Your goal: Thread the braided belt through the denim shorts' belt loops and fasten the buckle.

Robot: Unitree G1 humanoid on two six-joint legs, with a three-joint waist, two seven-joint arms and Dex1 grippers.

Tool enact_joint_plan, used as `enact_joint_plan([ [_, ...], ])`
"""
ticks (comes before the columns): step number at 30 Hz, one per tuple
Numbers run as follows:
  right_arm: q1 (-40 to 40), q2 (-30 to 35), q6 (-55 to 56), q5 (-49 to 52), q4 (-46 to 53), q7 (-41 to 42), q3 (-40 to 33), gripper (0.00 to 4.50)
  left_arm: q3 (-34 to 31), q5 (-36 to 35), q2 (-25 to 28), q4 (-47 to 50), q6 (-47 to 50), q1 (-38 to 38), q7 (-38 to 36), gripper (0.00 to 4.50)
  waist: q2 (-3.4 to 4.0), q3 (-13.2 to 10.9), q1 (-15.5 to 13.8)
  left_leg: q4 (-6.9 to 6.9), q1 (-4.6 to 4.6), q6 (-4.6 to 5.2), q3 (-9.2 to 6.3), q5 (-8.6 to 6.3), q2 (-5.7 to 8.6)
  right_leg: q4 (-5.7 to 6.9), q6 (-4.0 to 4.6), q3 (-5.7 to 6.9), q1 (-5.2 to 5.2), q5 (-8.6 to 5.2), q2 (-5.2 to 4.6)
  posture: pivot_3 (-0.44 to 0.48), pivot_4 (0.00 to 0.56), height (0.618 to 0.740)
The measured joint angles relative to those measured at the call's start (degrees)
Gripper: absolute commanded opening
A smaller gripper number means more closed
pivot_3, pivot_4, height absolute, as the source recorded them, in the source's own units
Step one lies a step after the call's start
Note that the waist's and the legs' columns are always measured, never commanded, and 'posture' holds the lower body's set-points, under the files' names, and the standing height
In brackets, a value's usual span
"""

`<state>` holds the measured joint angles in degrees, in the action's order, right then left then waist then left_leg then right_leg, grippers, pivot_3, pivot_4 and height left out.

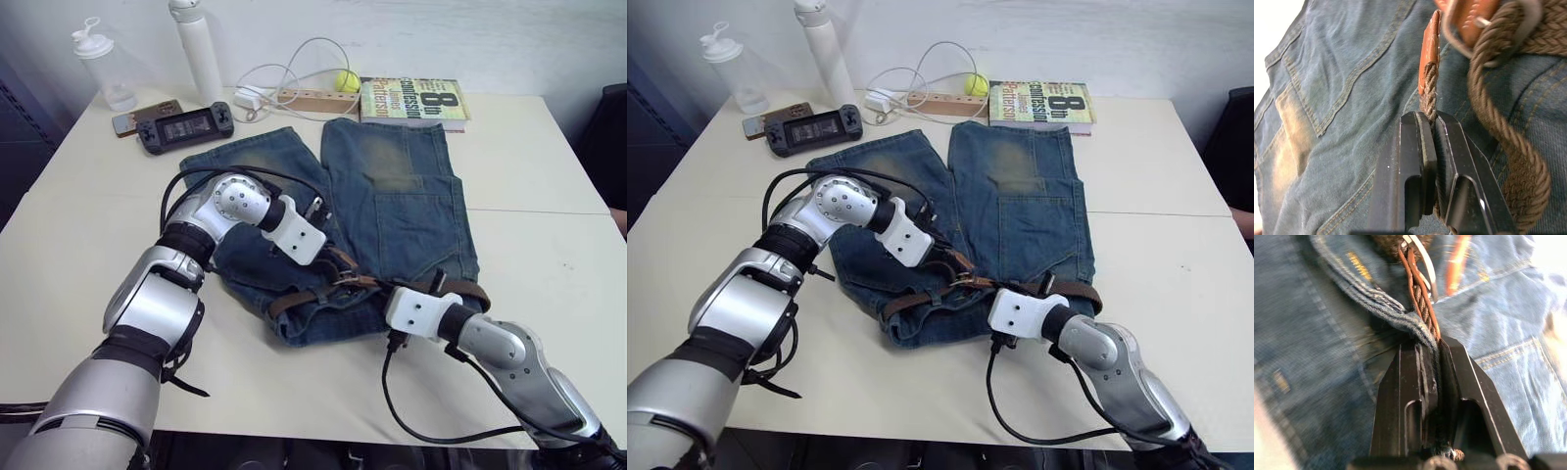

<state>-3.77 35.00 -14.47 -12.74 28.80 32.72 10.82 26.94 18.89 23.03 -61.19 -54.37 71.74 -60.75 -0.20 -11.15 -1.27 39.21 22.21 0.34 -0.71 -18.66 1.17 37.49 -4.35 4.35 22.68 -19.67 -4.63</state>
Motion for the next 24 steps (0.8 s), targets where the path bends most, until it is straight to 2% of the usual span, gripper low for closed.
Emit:
enact_joint_plan([
  [11,0.38,-4.11,-3.65,-0.67,0.36,-1.71,0.01,0.02,0.61,1.26,-0.15,-0.74,-0.64,0.22,-0.42,0.00,-0.01,0.01,0.12,0.02,-0.02,0.00,0.01,0.00,0.00,0.07,0.00,-0.06,0.02,0.00,0.00,0.000,0.150,0.735],
  [18,-0.02,-3.93,-2.45,-3.06,0.42,-2.64,0.01,0.02,-1.60,-6.15,-0.49,-0.23,4.16,0.20,-11.98,0.00,-0.01,0.01,0.22,0.04,-0.02,0.01,0.05,0.00,0.01,0.14,0.00,-0.07,0.05,0.00,0.04,0.000,0.150,0.735],
  [24,-0.55,-4.10,-1.67,-4.77,0.42,-3.71,0.23,0.02,-2.33,-7.63,-0.23,0.40,6.16,0.20,-14.35,0.00,-0.01,0.01,0.28,0.05,-0.02,0.01,0.04,0.01,0.01,0.16,0.00,-0.14,0.06,0.00,0.04,0.000,0.150,0.735],
])
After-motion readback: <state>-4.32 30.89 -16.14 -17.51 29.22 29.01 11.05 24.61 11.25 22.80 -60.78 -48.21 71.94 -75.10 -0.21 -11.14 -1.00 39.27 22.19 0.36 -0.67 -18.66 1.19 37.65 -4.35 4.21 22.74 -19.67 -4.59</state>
